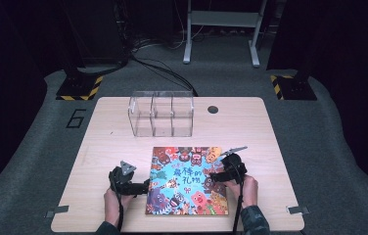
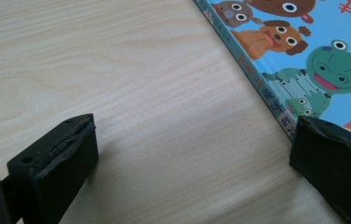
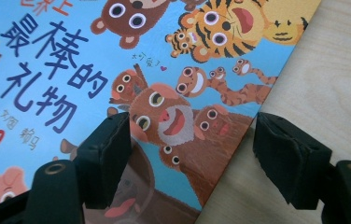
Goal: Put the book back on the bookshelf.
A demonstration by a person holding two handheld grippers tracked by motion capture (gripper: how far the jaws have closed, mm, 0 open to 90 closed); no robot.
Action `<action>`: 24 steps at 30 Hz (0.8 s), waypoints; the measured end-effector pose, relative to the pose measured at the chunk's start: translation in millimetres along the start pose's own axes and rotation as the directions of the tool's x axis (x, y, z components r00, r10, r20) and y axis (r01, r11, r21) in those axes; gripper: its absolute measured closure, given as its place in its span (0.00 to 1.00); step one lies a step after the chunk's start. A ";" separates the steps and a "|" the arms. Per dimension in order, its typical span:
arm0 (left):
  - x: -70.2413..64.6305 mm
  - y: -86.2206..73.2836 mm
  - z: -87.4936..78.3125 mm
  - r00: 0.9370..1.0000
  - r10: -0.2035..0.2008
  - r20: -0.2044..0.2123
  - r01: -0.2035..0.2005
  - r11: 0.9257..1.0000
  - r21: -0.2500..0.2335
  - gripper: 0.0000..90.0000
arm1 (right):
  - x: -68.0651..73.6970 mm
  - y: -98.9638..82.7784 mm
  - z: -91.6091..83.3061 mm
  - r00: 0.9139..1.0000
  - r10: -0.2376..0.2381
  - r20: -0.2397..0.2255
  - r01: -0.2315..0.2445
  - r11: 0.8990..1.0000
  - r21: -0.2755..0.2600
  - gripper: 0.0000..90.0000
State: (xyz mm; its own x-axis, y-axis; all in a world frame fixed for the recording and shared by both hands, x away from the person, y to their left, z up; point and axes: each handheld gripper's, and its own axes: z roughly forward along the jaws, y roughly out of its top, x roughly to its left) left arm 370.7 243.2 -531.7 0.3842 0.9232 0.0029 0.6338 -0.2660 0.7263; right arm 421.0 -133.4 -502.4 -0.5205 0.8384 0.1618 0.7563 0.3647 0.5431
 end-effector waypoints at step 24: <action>-0.1 0.1 -0.2 1.000 0.009 0.009 -0.009 1.000 -0.003 0.03 | -20.5 7.0 -3.5 0.983 0.163 -0.081 -0.161 0.987 0.026 0.50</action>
State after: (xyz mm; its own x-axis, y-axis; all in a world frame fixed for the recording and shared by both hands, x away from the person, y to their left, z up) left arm 370.6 243.2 -531.5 0.3958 0.9183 0.0028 0.6284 -0.2731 0.7284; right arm 435.6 -149.5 -498.9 -0.4208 0.8510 0.3142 0.8403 0.2352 0.4884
